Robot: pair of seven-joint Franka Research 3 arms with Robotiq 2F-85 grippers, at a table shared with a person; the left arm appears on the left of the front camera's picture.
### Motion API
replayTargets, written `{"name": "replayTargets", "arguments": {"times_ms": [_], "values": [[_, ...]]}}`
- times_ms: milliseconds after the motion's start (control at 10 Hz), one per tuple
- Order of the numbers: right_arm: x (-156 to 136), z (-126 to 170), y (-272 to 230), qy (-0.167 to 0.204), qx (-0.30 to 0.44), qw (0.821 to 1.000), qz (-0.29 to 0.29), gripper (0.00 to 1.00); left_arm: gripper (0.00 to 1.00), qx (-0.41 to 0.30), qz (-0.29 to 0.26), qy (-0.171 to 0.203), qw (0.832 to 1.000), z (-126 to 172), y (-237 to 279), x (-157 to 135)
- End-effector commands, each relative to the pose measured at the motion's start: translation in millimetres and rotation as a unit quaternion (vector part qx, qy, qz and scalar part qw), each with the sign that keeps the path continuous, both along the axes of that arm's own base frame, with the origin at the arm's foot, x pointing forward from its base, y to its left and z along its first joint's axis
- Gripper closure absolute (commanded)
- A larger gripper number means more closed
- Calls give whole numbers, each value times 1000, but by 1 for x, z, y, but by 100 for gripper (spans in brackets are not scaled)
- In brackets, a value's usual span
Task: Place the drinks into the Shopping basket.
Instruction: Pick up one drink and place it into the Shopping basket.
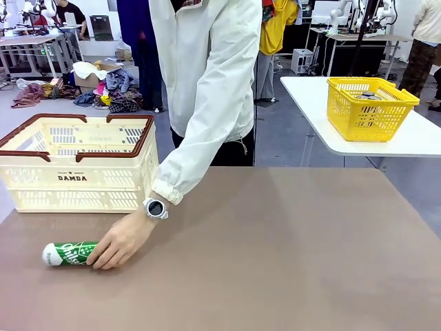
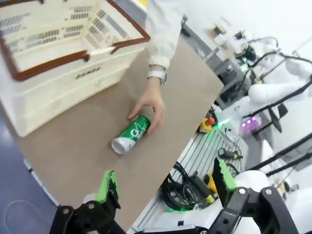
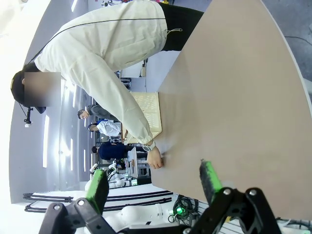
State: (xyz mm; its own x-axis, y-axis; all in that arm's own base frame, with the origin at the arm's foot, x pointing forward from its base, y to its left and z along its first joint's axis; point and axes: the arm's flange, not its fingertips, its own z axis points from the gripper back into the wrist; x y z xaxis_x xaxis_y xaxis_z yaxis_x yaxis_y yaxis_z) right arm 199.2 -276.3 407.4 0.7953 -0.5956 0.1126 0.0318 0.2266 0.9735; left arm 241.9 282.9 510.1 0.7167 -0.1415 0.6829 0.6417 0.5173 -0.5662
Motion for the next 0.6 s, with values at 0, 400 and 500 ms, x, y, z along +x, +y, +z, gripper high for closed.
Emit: {"name": "replayTargets", "arguments": {"times_ms": [0, 400, 500], "values": [[-3, 3, -1, -5, -6, 1000, 7, 0, 0, 38, -29, -11, 999, 15, -46, -4], [-3, 3, -1, -5, -6, 1000, 7, 0, 0, 18, 3, 14, 1000, 5, -8, -4], [-3, 3, -1, -5, -6, 1000, 7, 0, 0, 22, 9, 14, 1000, 1, -6, -12]]}}
